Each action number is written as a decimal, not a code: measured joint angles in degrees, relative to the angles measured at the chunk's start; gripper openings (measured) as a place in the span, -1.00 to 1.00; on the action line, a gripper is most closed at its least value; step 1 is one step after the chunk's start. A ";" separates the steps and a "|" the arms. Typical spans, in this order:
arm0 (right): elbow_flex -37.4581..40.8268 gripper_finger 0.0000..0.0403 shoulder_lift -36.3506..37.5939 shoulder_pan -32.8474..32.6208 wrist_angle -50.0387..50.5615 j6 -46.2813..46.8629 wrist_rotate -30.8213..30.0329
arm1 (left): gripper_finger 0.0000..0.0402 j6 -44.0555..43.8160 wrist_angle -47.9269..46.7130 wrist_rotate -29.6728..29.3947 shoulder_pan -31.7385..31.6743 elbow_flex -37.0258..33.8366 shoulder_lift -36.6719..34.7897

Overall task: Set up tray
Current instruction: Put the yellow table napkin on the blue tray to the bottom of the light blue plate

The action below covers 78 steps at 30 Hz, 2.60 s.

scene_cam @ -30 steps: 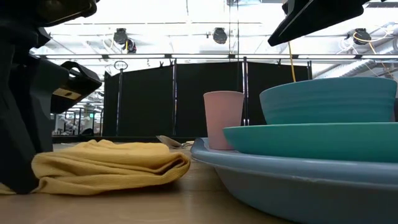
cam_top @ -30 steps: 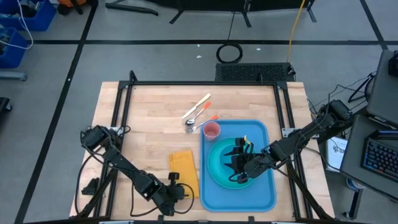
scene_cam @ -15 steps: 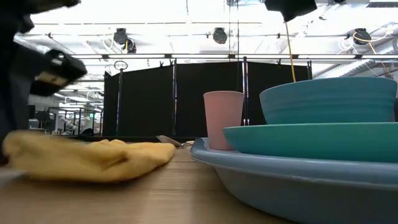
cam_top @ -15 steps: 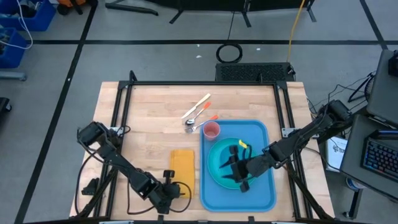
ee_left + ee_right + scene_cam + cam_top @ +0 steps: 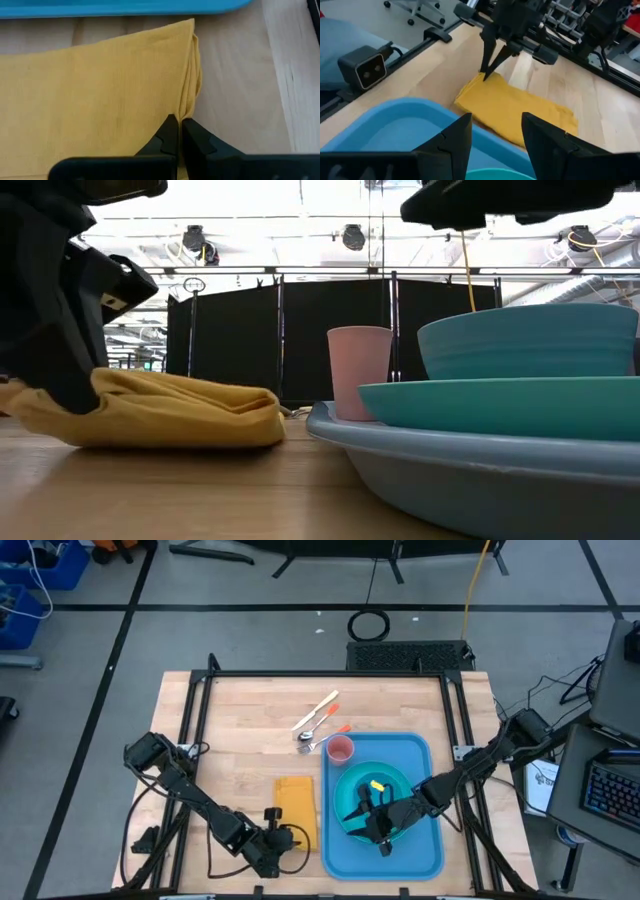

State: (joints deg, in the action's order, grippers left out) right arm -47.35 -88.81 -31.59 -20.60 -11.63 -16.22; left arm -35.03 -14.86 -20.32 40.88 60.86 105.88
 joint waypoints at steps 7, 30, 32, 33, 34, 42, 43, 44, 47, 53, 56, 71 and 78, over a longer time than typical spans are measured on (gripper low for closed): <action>-4.33 -0.18 -5.21 -1.22 -0.91 -1.56 0.05 | -0.96 -2.99 -0.02 -3.36 0.49 0.09 -2.26; -15.85 -0.08 -16.14 -0.89 5.85 0.60 -4.38 | -0.96 -2.16 -0.99 -10.28 1.13 0.15 -7.33; -15.86 -0.02 -16.14 -0.47 5.75 1.54 -3.00 | -0.96 -1.93 -0.74 -10.34 0.81 0.15 -7.33; -15.85 0.00 -16.14 -0.28 5.85 2.37 -2.95 | -0.96 -1.50 -0.39 -10.12 0.67 0.15 -7.33; -15.85 0.03 -16.14 -0.05 5.90 2.94 -2.92 | -0.96 -0.90 0.22 -9.95 0.53 0.15 -7.33; -15.82 0.16 -16.72 0.53 4.72 3.38 -0.89 | -0.96 2.32 3.20 -8.75 0.01 0.15 -7.33; -15.82 0.17 -17.16 0.77 3.96 3.44 0.07 | -0.96 2.33 3.19 -8.68 -0.01 0.15 -7.33; -15.82 0.17 -17.76 0.87 2.77 3.44 0.05 | -0.96 2.33 3.30 -8.70 -0.11 0.15 -7.33; -15.80 0.17 -19.49 1.19 0.99 2.55 0.19 | -0.96 2.63 3.93 -8.25 -0.41 0.15 -7.33; -15.78 0.12 -20.52 1.27 -1.52 1.15 1.45 | -0.96 3.21 4.14 -8.18 -0.37 0.15 -7.33; -15.78 0.07 -20.42 1.25 -2.47 1.24 1.47 | -0.96 3.25 4.29 -8.15 -0.37 0.15 -7.33; -15.78 -0.34 -20.36 1.90 -3.01 2.90 1.39 | -0.96 3.84 4.95 -8.18 -0.37 0.15 -7.33; -15.78 -0.89 -20.36 2.02 -3.17 1.95 3.72 | -0.96 4.66 5.71 -8.16 -0.37 0.15 -7.33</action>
State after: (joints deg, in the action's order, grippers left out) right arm -63.13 -109.16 -29.58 -23.77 -9.67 -12.49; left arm -30.37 -9.15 -28.48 40.51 61.01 98.54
